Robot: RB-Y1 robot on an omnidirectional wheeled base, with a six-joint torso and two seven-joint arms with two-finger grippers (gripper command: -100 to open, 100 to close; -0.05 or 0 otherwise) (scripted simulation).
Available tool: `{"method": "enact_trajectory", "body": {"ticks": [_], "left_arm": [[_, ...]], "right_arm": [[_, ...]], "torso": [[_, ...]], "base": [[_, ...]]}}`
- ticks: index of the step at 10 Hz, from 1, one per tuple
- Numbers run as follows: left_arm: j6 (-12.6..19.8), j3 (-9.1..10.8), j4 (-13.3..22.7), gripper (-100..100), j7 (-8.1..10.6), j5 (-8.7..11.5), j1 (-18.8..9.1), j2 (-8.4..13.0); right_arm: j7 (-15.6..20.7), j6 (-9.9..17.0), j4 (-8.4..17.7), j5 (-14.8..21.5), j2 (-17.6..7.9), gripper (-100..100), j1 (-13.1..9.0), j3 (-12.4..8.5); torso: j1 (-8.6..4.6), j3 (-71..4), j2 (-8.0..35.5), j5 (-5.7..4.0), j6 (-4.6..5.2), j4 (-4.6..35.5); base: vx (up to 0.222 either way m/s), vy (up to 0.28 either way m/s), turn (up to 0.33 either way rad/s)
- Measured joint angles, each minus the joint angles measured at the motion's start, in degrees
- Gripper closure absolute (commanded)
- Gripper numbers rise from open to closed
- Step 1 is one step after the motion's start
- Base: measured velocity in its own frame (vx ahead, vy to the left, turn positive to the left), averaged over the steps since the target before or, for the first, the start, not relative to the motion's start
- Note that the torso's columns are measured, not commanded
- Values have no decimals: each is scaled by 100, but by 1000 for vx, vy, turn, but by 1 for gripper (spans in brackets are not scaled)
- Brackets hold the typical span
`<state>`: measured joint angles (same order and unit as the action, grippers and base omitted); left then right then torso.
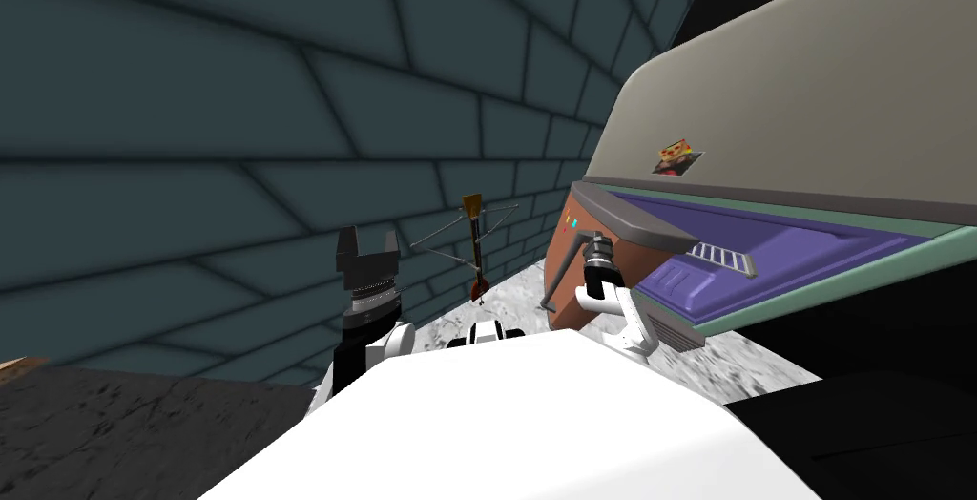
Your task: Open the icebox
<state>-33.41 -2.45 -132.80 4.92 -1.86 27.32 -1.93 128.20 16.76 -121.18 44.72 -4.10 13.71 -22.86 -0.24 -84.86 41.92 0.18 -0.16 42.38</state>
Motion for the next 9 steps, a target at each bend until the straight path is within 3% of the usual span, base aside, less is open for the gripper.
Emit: {"method": "enact_trajectory", "body": {"ticks": [4, 5, 7, 9], "left_arm": [[0, 0, 0, 0, 0, 0, 0, 0], [0, 0, 0, 0, 0, 0, 0, 0], [1, 2, 1, 0, 0, 0, -3, 2], [1, 3, 2, 0, 0, 0, -4, 3]], "right_arm": [[-29, 10, -9, 210, 211, 100, -51, -226], [-25, 58, -22, 255, 252, -100, -73, -274], [113, 277, -205, 171, 234, -100, -86, -209], [332, 586, -466, 100, 253, -100, -103, -128]], "torso": [[-6, 11, 15, -10, 5, -3], [-1, 10, 11, -8, 11, -2], [-52, 63, 93, -32, 24, 11], [-9, 50, 69, -23, 25, 4]], "base": [[228, 222, -58], [100, 96, 48], [-49, -70, 121], [-71, -87, 87]]}}
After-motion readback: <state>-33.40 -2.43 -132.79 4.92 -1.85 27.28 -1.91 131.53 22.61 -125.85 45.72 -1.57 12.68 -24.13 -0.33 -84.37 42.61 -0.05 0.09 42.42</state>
